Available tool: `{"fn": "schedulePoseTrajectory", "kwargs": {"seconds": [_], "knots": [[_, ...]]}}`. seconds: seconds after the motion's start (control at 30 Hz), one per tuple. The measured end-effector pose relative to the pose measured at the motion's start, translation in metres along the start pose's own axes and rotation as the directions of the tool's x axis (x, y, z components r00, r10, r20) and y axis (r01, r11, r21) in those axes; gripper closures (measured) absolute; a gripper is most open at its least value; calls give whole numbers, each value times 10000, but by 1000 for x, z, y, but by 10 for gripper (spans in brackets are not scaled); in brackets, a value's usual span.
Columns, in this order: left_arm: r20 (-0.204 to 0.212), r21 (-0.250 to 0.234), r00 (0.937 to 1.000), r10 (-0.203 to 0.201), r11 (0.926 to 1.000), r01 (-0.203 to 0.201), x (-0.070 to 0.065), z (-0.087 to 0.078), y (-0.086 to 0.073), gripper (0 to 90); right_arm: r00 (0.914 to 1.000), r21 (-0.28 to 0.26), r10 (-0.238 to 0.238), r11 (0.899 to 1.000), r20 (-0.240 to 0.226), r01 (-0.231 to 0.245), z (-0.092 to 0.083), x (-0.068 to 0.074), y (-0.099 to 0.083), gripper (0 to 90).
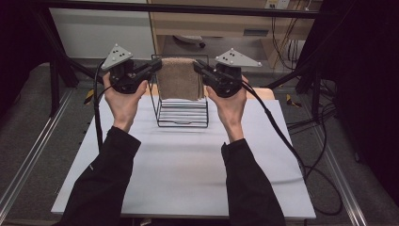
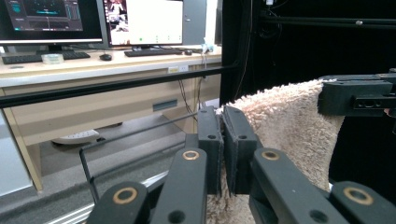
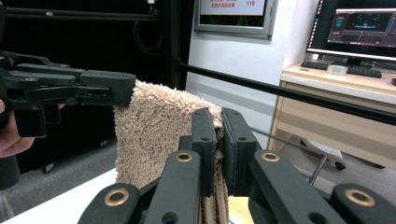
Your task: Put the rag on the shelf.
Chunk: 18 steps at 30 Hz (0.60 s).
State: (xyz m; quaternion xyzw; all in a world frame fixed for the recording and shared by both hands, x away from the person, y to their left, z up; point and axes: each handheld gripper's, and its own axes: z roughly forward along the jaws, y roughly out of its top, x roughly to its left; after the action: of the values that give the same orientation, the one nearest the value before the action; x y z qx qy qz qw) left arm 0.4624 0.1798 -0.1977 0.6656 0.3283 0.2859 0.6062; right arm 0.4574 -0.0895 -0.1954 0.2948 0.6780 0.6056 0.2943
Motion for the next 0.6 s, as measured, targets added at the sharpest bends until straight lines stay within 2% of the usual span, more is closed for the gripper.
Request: {"fn": "schedulePoseTrajectory", "kwargs": {"seconds": [0.13,0.43,0.6], "knots": [[-22,-79,10000,-72,9999,72,4,4,7,860,10000,-107,29,9999,52,-29,5,-4,6,848],[-213,-98,9998,44,9999,-46,11,15,19,860,9999,-256,115,9996,87,-113,16,-14,17,848],[-377,-68,9993,57,10000,-60,16,23,23,860,9999,-244,-10,9997,163,14,23,-17,22,848]]}}
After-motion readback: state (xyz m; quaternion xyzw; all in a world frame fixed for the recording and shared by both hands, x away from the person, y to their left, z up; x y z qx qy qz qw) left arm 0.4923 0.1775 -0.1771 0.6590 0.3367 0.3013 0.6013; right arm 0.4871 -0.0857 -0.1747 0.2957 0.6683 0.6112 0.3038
